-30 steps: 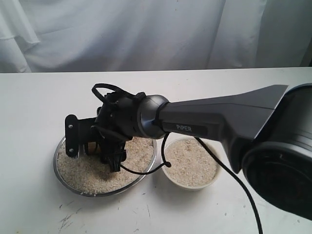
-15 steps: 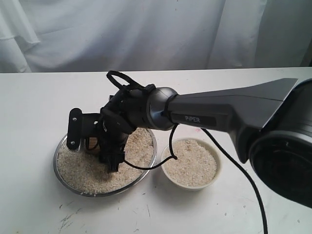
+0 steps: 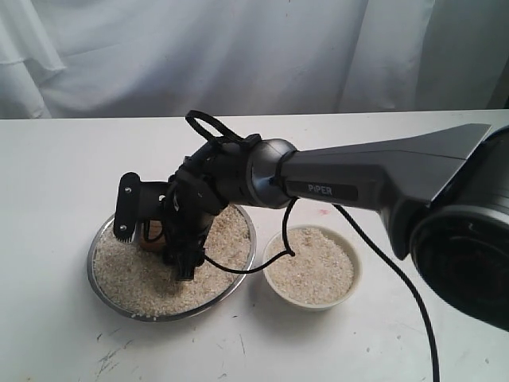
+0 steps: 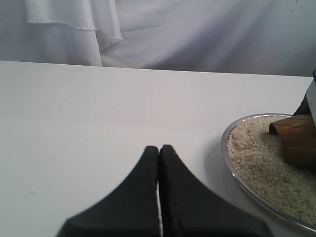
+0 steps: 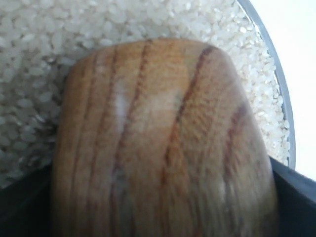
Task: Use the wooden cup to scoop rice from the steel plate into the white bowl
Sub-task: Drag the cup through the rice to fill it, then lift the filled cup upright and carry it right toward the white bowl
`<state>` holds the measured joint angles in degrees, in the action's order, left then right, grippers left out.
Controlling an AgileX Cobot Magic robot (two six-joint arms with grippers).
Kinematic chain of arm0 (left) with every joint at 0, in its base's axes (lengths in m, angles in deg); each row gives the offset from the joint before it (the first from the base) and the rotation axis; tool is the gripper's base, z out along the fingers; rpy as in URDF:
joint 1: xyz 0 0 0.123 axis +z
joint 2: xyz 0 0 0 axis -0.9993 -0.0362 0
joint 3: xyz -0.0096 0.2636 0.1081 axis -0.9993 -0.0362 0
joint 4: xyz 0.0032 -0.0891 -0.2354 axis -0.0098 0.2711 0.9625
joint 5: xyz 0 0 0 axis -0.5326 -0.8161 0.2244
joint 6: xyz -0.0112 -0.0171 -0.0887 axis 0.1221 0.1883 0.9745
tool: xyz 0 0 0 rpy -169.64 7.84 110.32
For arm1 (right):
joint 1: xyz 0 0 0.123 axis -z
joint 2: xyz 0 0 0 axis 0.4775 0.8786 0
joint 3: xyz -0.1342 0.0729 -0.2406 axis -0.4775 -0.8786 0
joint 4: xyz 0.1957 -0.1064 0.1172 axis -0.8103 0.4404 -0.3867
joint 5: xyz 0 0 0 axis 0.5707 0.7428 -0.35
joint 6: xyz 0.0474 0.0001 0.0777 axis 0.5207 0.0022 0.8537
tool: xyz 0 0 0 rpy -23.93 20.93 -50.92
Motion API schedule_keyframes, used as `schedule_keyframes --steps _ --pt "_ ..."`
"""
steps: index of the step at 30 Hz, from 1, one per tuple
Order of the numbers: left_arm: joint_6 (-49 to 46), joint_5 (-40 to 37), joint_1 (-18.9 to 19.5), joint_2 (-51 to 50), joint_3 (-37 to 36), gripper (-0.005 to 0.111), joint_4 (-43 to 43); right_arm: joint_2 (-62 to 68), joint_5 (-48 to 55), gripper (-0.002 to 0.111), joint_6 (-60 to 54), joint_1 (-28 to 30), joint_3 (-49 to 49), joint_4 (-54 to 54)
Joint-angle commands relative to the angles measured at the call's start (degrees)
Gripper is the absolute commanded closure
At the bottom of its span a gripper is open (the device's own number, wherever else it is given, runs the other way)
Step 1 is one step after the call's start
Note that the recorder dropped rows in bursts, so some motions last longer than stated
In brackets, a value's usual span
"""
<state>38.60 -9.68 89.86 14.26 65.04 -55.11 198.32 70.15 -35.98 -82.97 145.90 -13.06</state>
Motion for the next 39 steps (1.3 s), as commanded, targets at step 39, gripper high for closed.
schedule_keyframes --steps 39 --pt "0.0 0.4 -0.2 0.2 -0.3 0.107 0.0 -0.2 9.5 0.108 -46.5 13.3 -0.1 -60.2"
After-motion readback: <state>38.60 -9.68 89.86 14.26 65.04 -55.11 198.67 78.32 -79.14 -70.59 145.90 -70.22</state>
